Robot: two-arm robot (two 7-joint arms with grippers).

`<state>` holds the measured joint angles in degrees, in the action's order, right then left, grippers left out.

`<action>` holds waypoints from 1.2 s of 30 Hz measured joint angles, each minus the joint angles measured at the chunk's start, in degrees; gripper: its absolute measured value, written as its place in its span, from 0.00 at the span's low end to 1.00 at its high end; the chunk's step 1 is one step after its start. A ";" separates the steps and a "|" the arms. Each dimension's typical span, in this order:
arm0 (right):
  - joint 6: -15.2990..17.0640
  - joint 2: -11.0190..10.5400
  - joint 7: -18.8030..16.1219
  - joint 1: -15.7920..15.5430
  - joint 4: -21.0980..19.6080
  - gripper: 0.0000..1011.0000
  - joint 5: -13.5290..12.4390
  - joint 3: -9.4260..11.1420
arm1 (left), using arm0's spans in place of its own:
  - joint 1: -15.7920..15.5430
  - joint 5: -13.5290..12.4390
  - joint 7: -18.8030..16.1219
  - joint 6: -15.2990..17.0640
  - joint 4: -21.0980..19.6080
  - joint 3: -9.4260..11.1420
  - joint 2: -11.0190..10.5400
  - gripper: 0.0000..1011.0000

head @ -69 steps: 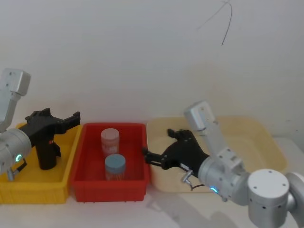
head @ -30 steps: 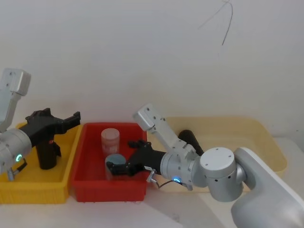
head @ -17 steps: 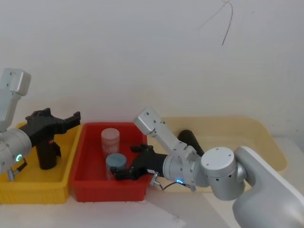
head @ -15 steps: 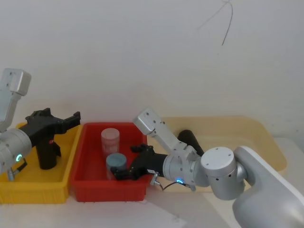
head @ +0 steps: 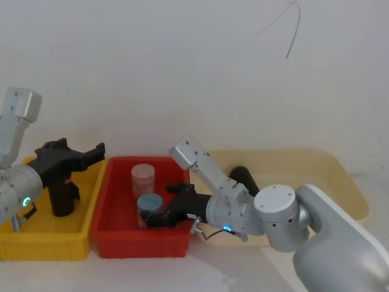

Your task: Pick up the garbage bag with the one hand and transfer it to the other hand.

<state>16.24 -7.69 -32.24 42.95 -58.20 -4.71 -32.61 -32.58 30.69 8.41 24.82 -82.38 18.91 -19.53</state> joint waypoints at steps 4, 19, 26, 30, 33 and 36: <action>-0.23 0.35 0.03 0.40 0.63 0.99 -0.25 -0.13 | 0.00 0.00 0.00 0.00 0.00 0.00 0.00 0.99; -0.42 0.92 -0.29 0.86 1.82 0.97 -1.28 -0.90 | 0.00 0.00 0.00 0.00 0.00 0.00 0.00 0.99; -0.86 1.13 -0.14 0.79 2.20 0.83 -1.98 -0.83 | 0.00 0.00 0.00 0.00 0.00 0.00 0.00 0.99; -0.96 1.25 0.21 0.68 2.27 0.70 -2.38 -0.69 | 0.00 0.00 0.00 0.00 0.00 0.00 0.00 0.99; -0.97 1.32 0.56 0.53 2.28 0.66 -2.77 -0.47 | 0.00 0.00 0.00 0.00 0.00 0.00 0.00 0.99; -0.90 1.36 0.88 0.25 2.07 0.66 -3.30 -0.14 | 0.00 0.00 0.00 0.00 0.00 0.00 0.00 0.99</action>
<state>15.34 -6.33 -31.37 43.20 -56.12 -8.01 -32.75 -32.58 30.69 8.41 24.82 -82.38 18.91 -19.53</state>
